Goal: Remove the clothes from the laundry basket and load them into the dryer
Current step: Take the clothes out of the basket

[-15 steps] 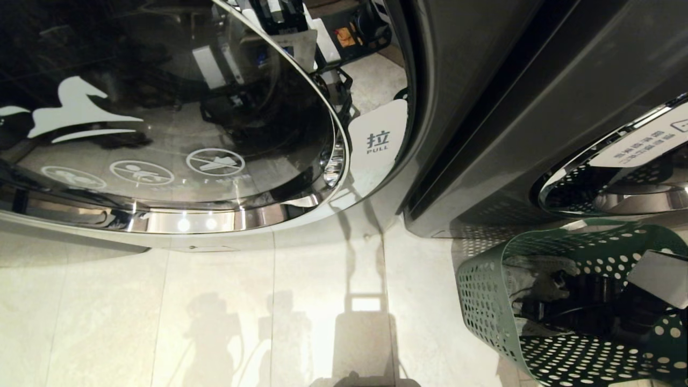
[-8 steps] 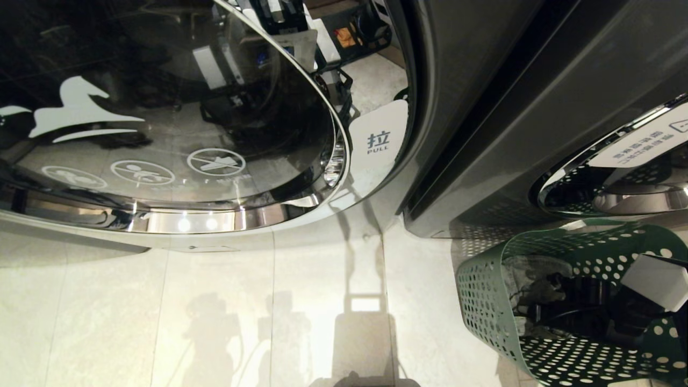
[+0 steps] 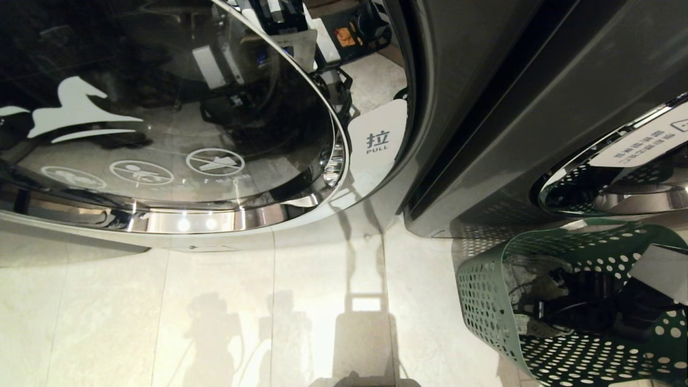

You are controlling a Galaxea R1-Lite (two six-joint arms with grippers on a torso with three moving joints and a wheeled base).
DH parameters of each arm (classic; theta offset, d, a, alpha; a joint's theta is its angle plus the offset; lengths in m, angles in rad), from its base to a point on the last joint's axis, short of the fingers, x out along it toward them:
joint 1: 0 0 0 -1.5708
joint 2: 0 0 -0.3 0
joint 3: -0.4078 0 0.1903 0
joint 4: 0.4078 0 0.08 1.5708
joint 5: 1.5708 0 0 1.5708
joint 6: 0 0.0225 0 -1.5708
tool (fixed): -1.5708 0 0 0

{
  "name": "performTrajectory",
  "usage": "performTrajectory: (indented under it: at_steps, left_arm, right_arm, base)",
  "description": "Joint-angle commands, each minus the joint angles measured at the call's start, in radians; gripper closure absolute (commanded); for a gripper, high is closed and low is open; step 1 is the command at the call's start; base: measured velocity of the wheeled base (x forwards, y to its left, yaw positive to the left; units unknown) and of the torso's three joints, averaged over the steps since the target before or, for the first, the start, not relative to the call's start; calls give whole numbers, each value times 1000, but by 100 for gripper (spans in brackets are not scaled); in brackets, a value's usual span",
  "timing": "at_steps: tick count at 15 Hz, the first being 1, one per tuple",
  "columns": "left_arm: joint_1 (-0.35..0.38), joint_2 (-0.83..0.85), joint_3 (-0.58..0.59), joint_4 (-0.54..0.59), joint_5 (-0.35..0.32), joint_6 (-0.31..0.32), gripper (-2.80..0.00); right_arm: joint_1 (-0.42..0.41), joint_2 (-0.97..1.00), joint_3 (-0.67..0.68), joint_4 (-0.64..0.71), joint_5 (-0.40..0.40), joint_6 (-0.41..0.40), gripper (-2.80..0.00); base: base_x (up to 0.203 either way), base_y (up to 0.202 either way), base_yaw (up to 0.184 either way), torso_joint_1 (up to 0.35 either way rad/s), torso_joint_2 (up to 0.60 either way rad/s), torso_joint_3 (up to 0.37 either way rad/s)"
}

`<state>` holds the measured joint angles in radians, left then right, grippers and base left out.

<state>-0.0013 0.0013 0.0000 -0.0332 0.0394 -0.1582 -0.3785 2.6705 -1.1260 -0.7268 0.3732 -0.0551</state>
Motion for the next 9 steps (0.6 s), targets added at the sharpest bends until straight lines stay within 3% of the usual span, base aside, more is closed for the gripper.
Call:
performTrajectory:
  at_steps: [1,9]
  left_arm:
    - [0,0,31,-1,1,-1,0]
    - [1,-1,31,-1,1,-1,0]
  right_arm:
    - [0,-73,43,6,3,0,0]
    - [0,-498,389,-12,-2,5,0]
  base:
    - [0,0,0,0,0,0]
    - [0,0,0,0,0,0]
